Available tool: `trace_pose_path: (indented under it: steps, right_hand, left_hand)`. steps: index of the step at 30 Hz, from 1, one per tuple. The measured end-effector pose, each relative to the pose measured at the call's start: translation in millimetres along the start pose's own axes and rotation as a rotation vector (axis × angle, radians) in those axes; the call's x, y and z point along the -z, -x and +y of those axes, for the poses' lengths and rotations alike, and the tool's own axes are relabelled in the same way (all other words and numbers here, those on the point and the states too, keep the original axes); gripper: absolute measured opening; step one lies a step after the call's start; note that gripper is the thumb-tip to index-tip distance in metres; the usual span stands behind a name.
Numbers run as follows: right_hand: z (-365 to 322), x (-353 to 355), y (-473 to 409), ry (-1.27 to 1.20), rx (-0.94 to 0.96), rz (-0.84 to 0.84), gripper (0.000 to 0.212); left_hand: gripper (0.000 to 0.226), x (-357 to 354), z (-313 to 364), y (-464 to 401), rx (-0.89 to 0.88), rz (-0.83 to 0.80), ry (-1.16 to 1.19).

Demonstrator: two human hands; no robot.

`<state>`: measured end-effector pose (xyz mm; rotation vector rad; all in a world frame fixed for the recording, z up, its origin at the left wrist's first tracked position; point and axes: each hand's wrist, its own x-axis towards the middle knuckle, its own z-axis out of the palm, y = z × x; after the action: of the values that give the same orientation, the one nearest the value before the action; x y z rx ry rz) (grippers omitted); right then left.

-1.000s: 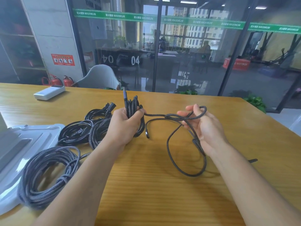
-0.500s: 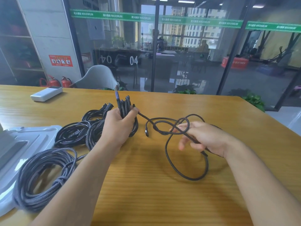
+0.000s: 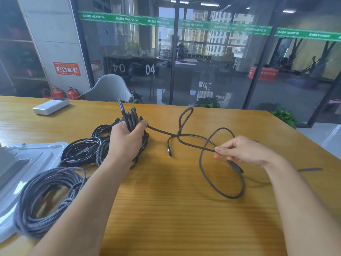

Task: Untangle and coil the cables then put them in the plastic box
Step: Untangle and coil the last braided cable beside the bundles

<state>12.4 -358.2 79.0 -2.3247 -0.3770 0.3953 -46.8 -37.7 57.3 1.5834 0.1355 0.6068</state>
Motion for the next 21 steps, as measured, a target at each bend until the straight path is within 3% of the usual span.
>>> trace_pose_path:
  steps: [5,10,16,21]
  right_hand:
    - [16,-3,-19,0.090,-0.042,0.409,0.024]
    - [19,-7,-26,0.046,0.068,0.738,0.027]
    - [14,-29,-31,0.025,0.222,0.549,0.021]
    - [-9,-57,-30,0.007,0.318,0.438,0.018]
  left_hand:
    - [0.028,-6,0,5,-0.015,-0.046,-0.066]
    - [0.032,-8,1,8,-0.012,-0.072,-0.087]
    - [0.027,-6,3,8,0.015,-0.107,-0.088]
    - [0.048,-10,4,13,0.009,-0.217,-0.138]
